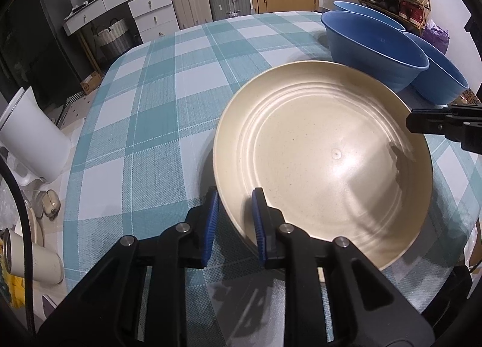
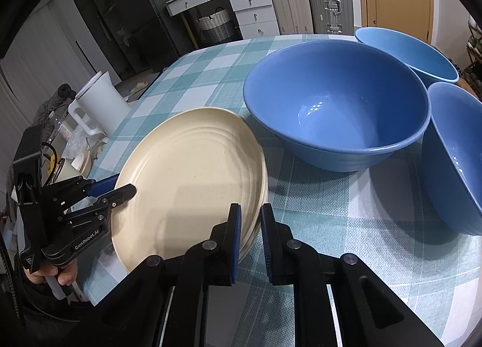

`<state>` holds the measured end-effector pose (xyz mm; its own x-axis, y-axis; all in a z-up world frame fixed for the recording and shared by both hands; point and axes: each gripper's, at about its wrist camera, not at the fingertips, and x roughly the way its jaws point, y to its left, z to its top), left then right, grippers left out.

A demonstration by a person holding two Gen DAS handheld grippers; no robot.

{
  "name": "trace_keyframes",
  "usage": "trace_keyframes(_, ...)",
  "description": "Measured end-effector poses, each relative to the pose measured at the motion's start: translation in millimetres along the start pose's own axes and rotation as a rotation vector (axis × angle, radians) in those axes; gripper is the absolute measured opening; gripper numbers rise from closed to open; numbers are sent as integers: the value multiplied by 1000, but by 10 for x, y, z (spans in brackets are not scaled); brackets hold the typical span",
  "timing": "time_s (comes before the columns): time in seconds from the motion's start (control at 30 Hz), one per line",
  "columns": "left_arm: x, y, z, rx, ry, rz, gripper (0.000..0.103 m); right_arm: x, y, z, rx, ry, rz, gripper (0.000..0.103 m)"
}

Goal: Organize plates and bowls
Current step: 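Lower the cream plate onto the other plate and open both tools, then move both tools away from the plates toward the blue bowls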

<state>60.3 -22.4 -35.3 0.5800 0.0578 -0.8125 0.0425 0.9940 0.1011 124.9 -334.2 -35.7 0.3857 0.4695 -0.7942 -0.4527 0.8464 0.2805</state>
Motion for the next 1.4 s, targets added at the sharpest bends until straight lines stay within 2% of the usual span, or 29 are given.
trace_keyframes(0.37,-2,7,-7,-5,12,-17,21,-8,1,-10,-1,5,-2,14)
trace_keyframes(0.5,-11,53,-3,-34,25,-46,25,-20,-6,1,10,11,11,18)
trace_keyframes(0.6,-54,85,12,-53,23,-61,34,-61,-1,10,10,3,6,25)
trace_keyframes(0.73,-179,130,63,-79,-10,-87,45,-177,2,22,20,-17,24,46)
trace_keyframes(0.8,-245,170,104,-109,-20,-117,56,-256,19,31,16,-31,34,55)
trace_keyframes(0.87,-312,200,144,-133,-33,-141,61,-335,40,40,7,-42,29,72)
trace_keyframes(0.93,-392,214,197,-143,-55,-163,67,-433,60,42,2,-60,29,81)
trace_keyframes(1.0,-484,225,260,-155,-81,-177,81,-564,71,49,3,-90,35,84)
trace_keyframes(1.07,-572,231,337,-162,-107,-191,83,-679,62,72,9,-113,25,93)
trace_keyframes(1.13,-657,227,431,-165,-132,-202,93,-848,35,102,23,-151,17,98)
trace_keyframes(1.17,-704,220,480,-166,-146,-203,103,-915,26,120,25,-164,14,100)
trace_keyframes(1.4,-1030,91,846,-137,-234,-257,102,-1446,-106,241,48,-269,-18,102)
